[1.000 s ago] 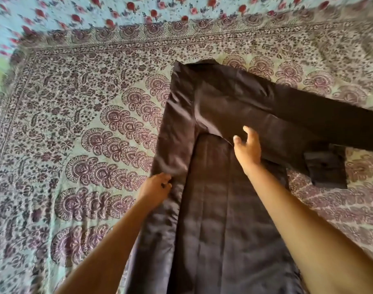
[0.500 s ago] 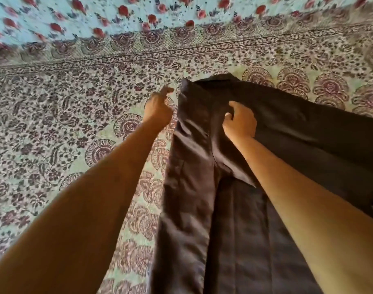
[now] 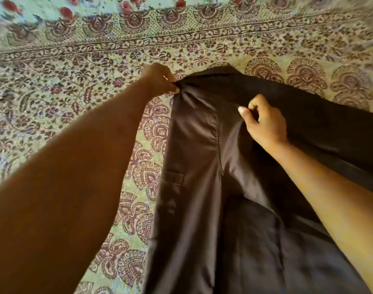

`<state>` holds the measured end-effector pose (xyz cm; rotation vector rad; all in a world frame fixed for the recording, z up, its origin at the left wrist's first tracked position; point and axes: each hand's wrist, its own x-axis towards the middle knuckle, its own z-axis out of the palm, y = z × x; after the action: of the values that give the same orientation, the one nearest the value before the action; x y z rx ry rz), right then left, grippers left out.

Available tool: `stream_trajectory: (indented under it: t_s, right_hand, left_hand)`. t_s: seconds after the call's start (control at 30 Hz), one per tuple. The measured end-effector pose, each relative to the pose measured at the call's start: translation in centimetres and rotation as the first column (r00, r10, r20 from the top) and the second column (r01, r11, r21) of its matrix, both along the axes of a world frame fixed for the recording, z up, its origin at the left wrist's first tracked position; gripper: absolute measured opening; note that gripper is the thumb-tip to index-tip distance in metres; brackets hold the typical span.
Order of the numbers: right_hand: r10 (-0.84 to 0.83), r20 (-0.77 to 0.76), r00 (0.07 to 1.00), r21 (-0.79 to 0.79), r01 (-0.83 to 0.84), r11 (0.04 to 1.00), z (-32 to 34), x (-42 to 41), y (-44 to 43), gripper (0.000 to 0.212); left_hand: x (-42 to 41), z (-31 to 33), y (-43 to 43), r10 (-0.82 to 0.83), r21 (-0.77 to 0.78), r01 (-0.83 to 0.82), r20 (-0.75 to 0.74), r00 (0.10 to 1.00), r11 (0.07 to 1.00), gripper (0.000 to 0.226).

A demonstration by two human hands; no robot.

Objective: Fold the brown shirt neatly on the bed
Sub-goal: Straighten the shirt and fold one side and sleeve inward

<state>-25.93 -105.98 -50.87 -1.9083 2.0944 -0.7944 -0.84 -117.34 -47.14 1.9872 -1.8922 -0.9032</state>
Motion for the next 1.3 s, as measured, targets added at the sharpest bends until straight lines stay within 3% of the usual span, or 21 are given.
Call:
stream_trajectory:
  t_s: [0.13,0.23,0.3,0.37,0.43,0.5,0.57,0.73,0.8,0.87,0.97,1.03,1.13,1.3]
  right_hand:
    - [0.031,-0.200,0.979,-0.046,-0.041,0.998,0.7,0.5,-1.0,0.032]
    - [-0.028,-0.349,0.937,-0.019,0.023,1.000,1.2,1.0,-1.0,0.026]
    - [-0.004,-0.321,0.947,-0.099,-0.030,0.995,1.4,2.1,-0.2,0.027]
    - [0.172,-0.282,0.944,-0.105,-0.208,0.972,1.0,3.6,0.8,0.041]
    - [0.338,-0.287,0.896,0.069,-0.332,0.941,-0.3,4.7,1.6,0.058]
    - [0.398,-0.300,0.867,0.241,-0.335,0.911,-1.5,4.5,1.9,0.070]
    - [0.401,-0.324,0.857,0.290,-0.313,0.904,-1.9,3.9,1.8,0.075]
    - [0.476,-0.278,0.834,0.436,-0.331,0.837,-0.6,3.7,0.8,0.060]
    - [0.488,-0.192,0.852,0.505,-0.340,0.793,0.5,3.6,0.5,0.055]
    - [0.480,-0.157,0.863,0.423,-0.380,0.823,1.1,3.5,1.0,0.051]
    - [0.503,-0.162,0.849,0.188,-0.474,0.861,0.8,3.4,3.4,0.049]
    - [0.569,-0.190,0.800,0.268,-0.515,0.814,-0.1,3.3,5.1,0.051]
    - [0.559,-0.317,0.766,0.406,-0.423,0.810,-0.7,3.6,5.7,0.055]
    - [0.541,-0.471,0.696,0.557,-0.240,0.795,1.5,5.5,4.5,0.055]
  left_hand:
    - [-1.2,-1.3,1.0,0.251,-0.110,-0.248,0.015,0.968,0.962,0.022]
    - [-1.4,-1.1,2.9,0.474,-0.248,-0.468,-0.039,0.880,0.849,0.025]
    - [-2.0,-1.3,5.0,0.382,-0.458,-0.407,-0.150,0.912,0.790,0.021]
    - [-3.0,-2.5,7.0,0.094,-0.544,-0.146,-0.122,0.988,0.826,0.023]
    - [-3.6,-4.3,8.2,-0.099,-0.379,0.126,0.089,0.991,0.917,0.039]
    - [-3.6,-5.6,8.1,-0.121,-0.208,0.182,0.275,0.954,0.961,0.052]
    - [-3.0,-5.8,7.0,-0.112,-0.142,0.174,0.365,0.924,0.974,0.058]
    - [-3.5,-2.7,5.2,-0.116,0.059,0.102,0.326,0.938,0.993,0.056]
    - [-3.8,-1.5,6.7,-0.101,0.023,0.098,0.280,0.955,0.995,0.052]
    - [-3.8,-1.2,9.9,-0.175,-0.067,0.206,0.310,0.934,0.976,0.049]
    - [-2.9,-1.7,16.3,-0.337,-0.174,0.410,0.338,0.879,0.895,0.060]
    - [-2.1,-2.5,20.4,-0.484,-0.153,0.566,0.371,0.793,0.810,0.064]
    - [-1.2,-4.0,26.6,-0.648,-0.108,0.772,0.478,0.593,0.627,0.059]
    - [0.2,-4.2,38.5,-0.827,-0.108,0.935,0.440,0.350,0.338,0.062]
